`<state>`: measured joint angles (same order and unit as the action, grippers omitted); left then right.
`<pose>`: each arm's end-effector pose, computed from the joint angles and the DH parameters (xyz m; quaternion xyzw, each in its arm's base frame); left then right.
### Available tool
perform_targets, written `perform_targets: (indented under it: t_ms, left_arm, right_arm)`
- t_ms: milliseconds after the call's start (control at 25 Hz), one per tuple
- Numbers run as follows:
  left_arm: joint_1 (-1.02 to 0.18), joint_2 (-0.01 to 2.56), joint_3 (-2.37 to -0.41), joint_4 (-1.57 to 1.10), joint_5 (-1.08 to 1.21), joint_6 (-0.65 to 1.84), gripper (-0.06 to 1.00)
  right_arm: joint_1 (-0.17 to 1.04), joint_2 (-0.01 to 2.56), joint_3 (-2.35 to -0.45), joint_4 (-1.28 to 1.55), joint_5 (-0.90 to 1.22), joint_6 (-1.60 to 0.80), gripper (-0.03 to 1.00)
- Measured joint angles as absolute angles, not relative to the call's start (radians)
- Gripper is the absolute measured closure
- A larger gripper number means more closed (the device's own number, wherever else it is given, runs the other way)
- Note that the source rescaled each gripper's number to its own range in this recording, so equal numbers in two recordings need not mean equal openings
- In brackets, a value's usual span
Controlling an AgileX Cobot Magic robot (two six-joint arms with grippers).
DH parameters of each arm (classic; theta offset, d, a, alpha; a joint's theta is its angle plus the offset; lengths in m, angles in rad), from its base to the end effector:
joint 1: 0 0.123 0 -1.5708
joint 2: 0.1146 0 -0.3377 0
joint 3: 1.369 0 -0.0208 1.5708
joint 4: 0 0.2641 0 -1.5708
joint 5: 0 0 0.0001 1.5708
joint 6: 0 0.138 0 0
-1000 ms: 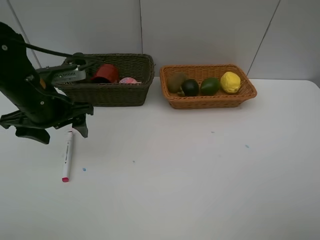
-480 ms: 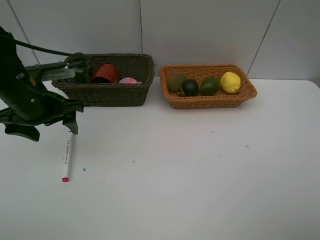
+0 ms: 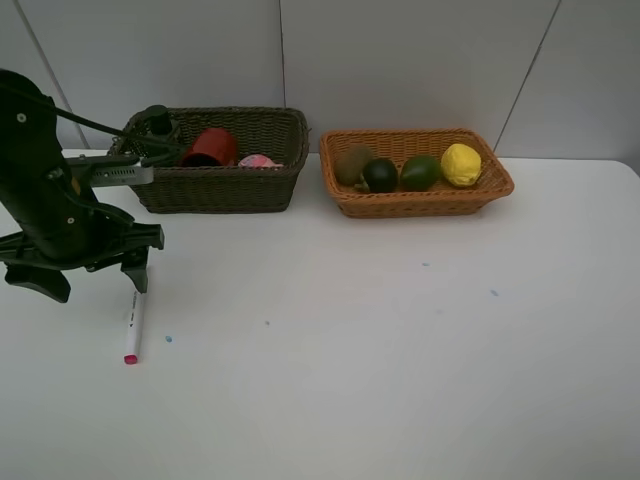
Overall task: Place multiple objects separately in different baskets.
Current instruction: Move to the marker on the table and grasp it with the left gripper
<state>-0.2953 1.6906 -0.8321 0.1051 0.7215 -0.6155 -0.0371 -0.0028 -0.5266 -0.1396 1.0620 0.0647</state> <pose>0.2834 -0.0762 0.1451 -0.1215 0.9912 0.0154 0.0509 -0.0090 -0.0165 0.2718 0.0467 0.8425 -0.0623 0.5331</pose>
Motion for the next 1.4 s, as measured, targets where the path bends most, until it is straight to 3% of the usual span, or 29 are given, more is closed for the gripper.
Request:
perform_targets:
  t_ms: [1400]
  left_arm:
    - [-0.285, 1.848, -0.831, 0.000, 0.565, -0.591, -0.06]
  right_arm:
    - [-0.037, -0.003, -0.527, -0.141, 1.062, 0.065, -0.02]
